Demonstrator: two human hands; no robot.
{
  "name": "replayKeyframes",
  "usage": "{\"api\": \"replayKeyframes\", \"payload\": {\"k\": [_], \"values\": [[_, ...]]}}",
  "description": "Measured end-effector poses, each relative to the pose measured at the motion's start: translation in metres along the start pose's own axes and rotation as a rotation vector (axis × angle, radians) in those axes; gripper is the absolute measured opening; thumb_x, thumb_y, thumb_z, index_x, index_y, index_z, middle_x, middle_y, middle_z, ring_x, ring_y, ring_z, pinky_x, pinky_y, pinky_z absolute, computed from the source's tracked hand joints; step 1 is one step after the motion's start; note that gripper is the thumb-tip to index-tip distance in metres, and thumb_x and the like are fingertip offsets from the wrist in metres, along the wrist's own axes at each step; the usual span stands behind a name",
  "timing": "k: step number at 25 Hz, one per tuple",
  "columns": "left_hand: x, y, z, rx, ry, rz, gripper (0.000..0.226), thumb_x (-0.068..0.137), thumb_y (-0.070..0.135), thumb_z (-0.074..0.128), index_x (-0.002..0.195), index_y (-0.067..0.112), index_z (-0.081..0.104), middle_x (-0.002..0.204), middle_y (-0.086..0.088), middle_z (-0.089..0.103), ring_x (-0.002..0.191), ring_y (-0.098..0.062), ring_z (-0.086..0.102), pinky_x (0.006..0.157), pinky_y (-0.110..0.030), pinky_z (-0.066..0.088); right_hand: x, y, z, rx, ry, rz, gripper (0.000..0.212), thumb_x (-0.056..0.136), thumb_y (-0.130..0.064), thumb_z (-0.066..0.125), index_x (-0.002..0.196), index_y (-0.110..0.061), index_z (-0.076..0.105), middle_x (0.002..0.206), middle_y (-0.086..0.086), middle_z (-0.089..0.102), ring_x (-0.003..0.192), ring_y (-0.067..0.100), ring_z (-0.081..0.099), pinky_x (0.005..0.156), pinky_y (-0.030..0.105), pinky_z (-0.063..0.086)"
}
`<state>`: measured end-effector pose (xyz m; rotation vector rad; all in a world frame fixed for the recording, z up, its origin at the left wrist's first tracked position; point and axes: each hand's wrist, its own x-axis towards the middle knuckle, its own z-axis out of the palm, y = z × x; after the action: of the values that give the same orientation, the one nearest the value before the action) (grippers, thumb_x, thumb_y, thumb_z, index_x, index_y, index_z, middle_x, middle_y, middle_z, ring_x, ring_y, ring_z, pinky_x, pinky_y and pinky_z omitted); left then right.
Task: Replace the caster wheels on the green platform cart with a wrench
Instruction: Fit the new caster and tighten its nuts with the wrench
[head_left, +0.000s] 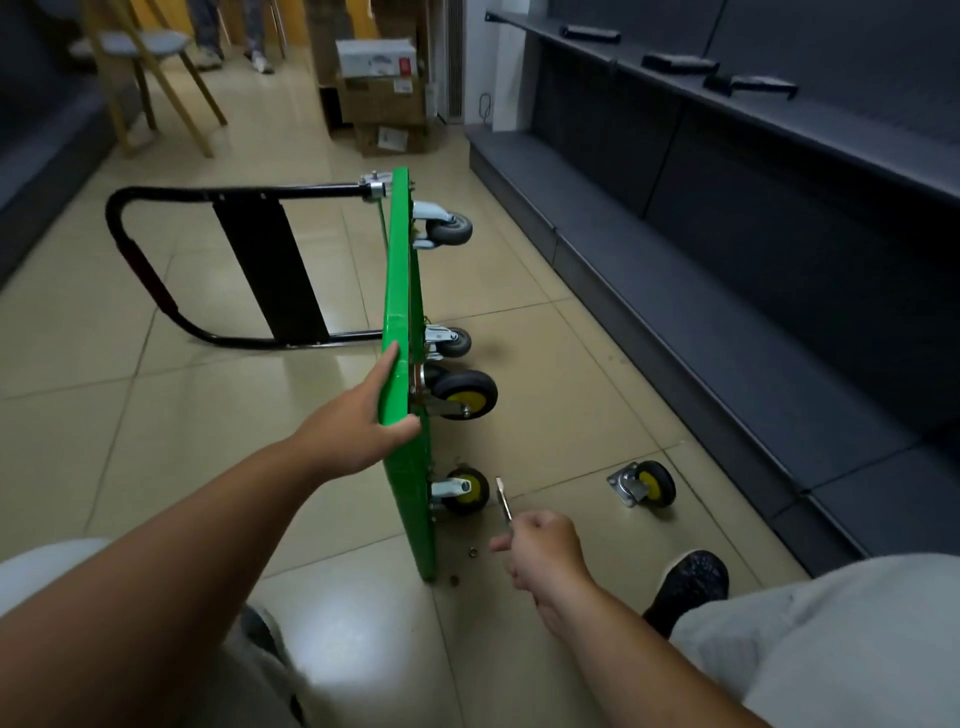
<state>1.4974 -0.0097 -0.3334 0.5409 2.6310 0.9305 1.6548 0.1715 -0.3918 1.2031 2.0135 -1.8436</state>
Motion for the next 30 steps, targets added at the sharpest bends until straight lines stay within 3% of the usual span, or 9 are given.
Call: {"api": "replayKeyframes", "payload": {"k": [2,4,8,11,14,16,20,23,30], "values": [[-0.005,0.000,-0.001,-0.057,0.009,-0.007,0.095,0.096,0.034,0.065,0.158,0.047,-0.005,0.136,-0.007,0.053,0.097,-0.018,0.068,0.081,-0.041,0.061,-0.004,-0.003,0.000,0.084,0.022,-0.060,0.018,0.100,-0.010,0.045,0.102,-0.015,0.062,0.085,0.004,0.074,0.058,0.015,0.052,0.057,0.030,0.040],[-0.006,-0.001,-0.002,-0.093,0.004,-0.017,0.094,0.096,0.030,0.065,0.158,0.046,-0.003,0.131,-0.006,0.053,0.095,-0.017,0.068,0.077,-0.040,0.062,-0.010,-0.006,0.000,0.162,-0.014,-0.154,0.018,0.098,-0.006,0.054,0.102,-0.023,0.058,0.090,0.004,0.072,0.054,0.016,0.054,0.050,0.028,0.043],[-0.005,-0.006,-0.001,-0.102,0.003,-0.008,0.094,0.095,0.033,0.066,0.157,0.049,-0.003,0.129,-0.003,0.054,0.092,-0.017,0.071,0.073,-0.039,0.063,-0.004,0.001,0.014,0.088,-0.088,-0.310,0.023,0.094,-0.004,0.060,0.105,-0.023,0.055,0.088,0.000,0.071,0.046,0.023,0.058,0.044,0.026,0.044],[-0.005,-0.011,0.003,-0.065,0.013,0.006,0.092,0.095,0.039,0.064,0.155,0.054,-0.004,0.130,0.004,0.052,0.085,-0.014,0.072,0.066,-0.033,0.063,0.017,0.009,0.038,0.015,-0.014,-0.341,0.022,0.098,-0.011,0.056,0.103,-0.033,0.058,0.088,-0.005,0.073,0.058,0.003,0.060,0.054,0.020,0.043],[-0.002,-0.016,0.004,0.055,0.088,0.034,0.093,0.091,0.047,0.066,0.155,0.056,0.000,0.122,0.003,0.064,0.077,-0.014,0.071,0.068,-0.041,0.061,0.036,0.004,0.056,0.061,-0.011,-0.408,0.019,0.102,-0.018,0.055,0.104,-0.034,0.065,0.087,-0.013,0.072,0.073,-0.006,0.065,0.062,0.011,0.045],[0.003,-0.015,-0.001,0.115,0.102,0.054,0.094,0.088,0.050,0.068,0.157,0.051,0.004,0.117,0.002,0.066,0.076,-0.017,0.070,0.070,-0.044,0.059,0.045,-0.003,0.064,0.135,-0.040,-0.427,0.023,0.101,-0.015,0.057,0.105,-0.035,0.068,0.085,-0.014,0.073,0.077,-0.004,0.068,0.063,0.011,0.048],[0.002,-0.015,-0.004,0.146,0.081,0.077,0.098,0.082,0.063,0.064,0.157,0.049,0.003,0.118,0.006,0.061,0.079,-0.016,0.071,0.068,-0.043,0.061,0.052,-0.007,0.076,0.271,-0.075,-0.450,0.028,0.101,-0.007,0.056,0.110,-0.030,0.069,0.101,-0.010,0.074,0.091,-0.002,0.070,0.073,0.011,0.052],[0.003,-0.017,-0.002,0.128,0.077,0.068,0.097,0.085,0.060,0.064,0.157,0.050,0.001,0.119,0.004,0.063,0.075,-0.014,0.071,0.065,-0.042,0.061,0.057,-0.006,0.086,0.349,-0.116,-0.418,0.027,0.101,-0.006,0.056,0.106,-0.029,0.069,0.098,-0.010,0.074,0.091,0.002,0.072,0.073,0.015,0.055],[0.002,-0.017,0.000,0.109,0.076,0.066,0.095,0.087,0.057,0.064,0.157,0.051,0.000,0.139,0.000,0.058,0.083,-0.014,0.071,0.068,-0.040,0.062,0.071,0.006,0.087,0.362,-0.211,-0.393,0.021,0.100,-0.015,0.059,0.109,-0.029,0.070,0.100,0.001,0.077,0.096,0.015,0.073,0.073,0.022,0.057]]}}
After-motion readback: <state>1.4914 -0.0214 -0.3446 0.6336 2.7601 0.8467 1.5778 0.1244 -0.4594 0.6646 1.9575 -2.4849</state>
